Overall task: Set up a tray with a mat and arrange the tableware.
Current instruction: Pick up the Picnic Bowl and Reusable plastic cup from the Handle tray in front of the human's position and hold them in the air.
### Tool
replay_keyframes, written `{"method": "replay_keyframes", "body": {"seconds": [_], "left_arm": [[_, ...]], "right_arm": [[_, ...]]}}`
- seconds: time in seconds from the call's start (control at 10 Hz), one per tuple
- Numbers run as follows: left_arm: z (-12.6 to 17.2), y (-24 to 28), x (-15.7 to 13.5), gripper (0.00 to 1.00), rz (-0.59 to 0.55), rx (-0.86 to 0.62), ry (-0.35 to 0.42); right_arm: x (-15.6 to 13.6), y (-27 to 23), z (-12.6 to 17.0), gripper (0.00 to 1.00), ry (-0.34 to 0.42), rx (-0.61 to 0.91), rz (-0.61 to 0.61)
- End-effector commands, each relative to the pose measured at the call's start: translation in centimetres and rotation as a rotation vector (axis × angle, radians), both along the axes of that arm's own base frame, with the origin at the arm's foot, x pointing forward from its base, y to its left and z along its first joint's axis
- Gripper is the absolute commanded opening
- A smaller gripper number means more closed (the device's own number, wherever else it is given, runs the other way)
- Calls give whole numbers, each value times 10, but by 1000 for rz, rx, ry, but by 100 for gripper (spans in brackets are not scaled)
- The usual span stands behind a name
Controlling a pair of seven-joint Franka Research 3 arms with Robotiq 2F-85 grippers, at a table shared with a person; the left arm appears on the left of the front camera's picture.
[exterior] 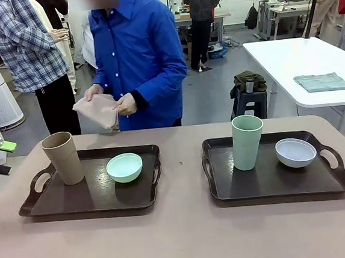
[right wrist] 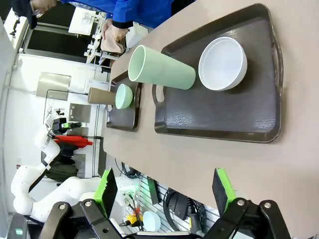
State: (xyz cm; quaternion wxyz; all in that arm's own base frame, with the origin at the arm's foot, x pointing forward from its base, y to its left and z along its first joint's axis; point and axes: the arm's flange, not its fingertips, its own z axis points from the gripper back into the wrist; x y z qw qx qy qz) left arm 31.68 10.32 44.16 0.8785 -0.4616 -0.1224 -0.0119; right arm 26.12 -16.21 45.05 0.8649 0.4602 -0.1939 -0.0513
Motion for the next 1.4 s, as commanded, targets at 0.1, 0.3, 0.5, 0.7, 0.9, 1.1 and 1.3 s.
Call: {"method": "replay_keyframes", "body": {"seconds": [0.1,0.3,0.5,0.7,0.9,1.1,1.3], "left_arm": [[-1,2,-1,100,-8,-14,-9],[-1,2,-1,100,-8,-14,-9],[-1,2,-1,100,-8,-14,-9],[-1,2,-1,100,-8,-14,-9],[-1,2,-1,100,-8,-14,-9],[-1,2,-1,100,-8,-14,-9],[-1,2,-1,100,-8,-14,-9]], "right_arm": [[-3,-1,-1,100,4,13,7],[-3,-1,-1,100,4,13,7],[-3,-1,-1,100,4,13,7],[-3,-1,-1,100,4,13,7],[-3,-1,-1,100,4,13,7],[-3,-1,-1,100,4,13,7],[-3,-1,-1,100,4,13,7]]}}
